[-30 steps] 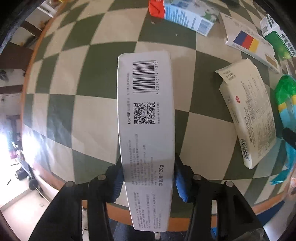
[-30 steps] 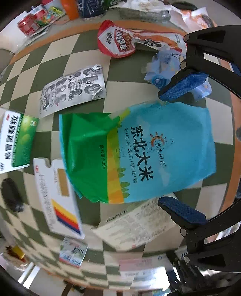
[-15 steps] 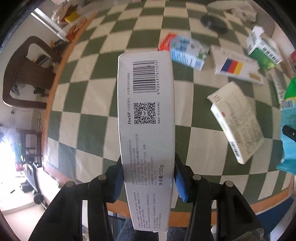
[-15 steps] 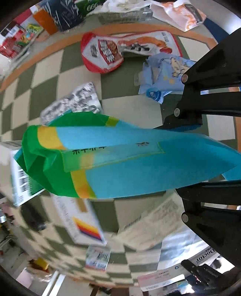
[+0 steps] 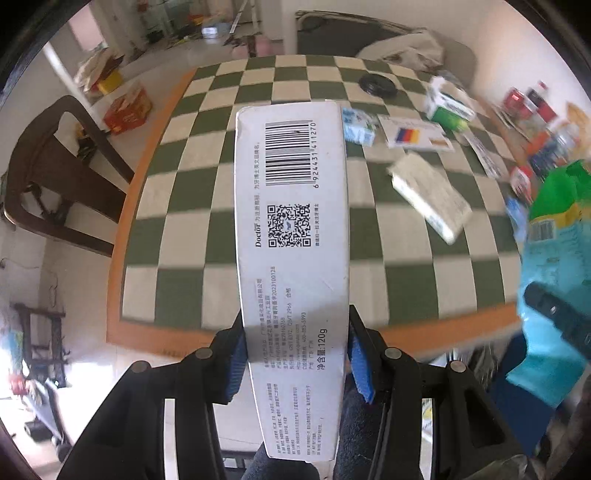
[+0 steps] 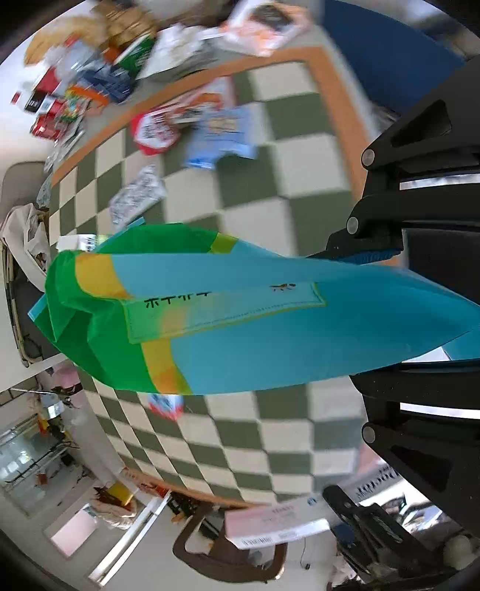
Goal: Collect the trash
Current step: 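Carry both items over the white bin and open both tools to drop them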
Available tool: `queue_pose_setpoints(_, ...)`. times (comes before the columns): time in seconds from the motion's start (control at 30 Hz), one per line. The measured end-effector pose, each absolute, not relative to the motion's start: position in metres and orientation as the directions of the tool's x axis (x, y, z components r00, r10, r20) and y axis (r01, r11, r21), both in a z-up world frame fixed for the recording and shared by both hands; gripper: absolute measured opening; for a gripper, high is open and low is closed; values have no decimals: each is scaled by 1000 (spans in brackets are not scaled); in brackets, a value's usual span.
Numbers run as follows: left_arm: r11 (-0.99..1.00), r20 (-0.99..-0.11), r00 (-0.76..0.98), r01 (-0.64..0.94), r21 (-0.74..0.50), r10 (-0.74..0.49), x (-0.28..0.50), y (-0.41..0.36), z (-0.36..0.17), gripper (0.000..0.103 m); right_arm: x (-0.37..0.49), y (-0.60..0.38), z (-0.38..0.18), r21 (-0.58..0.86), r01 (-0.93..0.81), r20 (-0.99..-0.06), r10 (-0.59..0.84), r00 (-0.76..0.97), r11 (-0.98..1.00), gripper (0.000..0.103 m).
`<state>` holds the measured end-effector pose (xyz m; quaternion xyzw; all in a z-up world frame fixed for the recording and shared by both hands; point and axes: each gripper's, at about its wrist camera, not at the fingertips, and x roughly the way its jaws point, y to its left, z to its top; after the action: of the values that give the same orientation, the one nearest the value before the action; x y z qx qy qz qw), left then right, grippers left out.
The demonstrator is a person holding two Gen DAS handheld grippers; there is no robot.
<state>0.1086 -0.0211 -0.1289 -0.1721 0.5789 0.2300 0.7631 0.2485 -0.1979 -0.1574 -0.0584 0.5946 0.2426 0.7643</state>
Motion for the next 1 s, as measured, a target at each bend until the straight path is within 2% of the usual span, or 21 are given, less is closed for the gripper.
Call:
queue_pose_setpoints(0.2,853,-985,171,-517,-67,27,28,7,-209,44,128,-209,-195,275,-420,-938,338,81,865,30)
queue_pose_setpoints(0.43,849,-988,28,-508,-144,-150,-10,6,-321,44,35,-212,-301,311,-413,-950,284,-126,856,30)
queue_pose_setpoints(0.63,845,-972,-84,-513,-148,-221,-6,13,-462,44,7,-204,-448,356,-374,-917,243,-316,857,30)
queue_pose_setpoints(0.83,813,-926,-134,-534,-233,-353,8,18,-578,47,-2,-185,-600,410,-330,-856,234,-460,850,31)
queue_pose_setpoints(0.9,822,-920,-163,-522,-227,-358,14,16,-611,68,-5,-179,-642,425,-322,-834,228,-502,846,32)
queue_pose_setpoints(0.93,823,-920,-165,-522,-223,-355,15,15,-620,91,-7,-177,-665,426,-321,-825,217,-522,846,34)
queue_pose_setpoints(0.97,822,-923,-170,-530,-209,-344,15,16,-630,97,-5,-176,-682,427,-319,-817,209,-538,846,39)
queue_pose_setpoints(1.0,816,-926,-171,-544,-197,-338,15,17,-637,97,-6,-176,-695,423,-314,-811,200,-550,850,46)
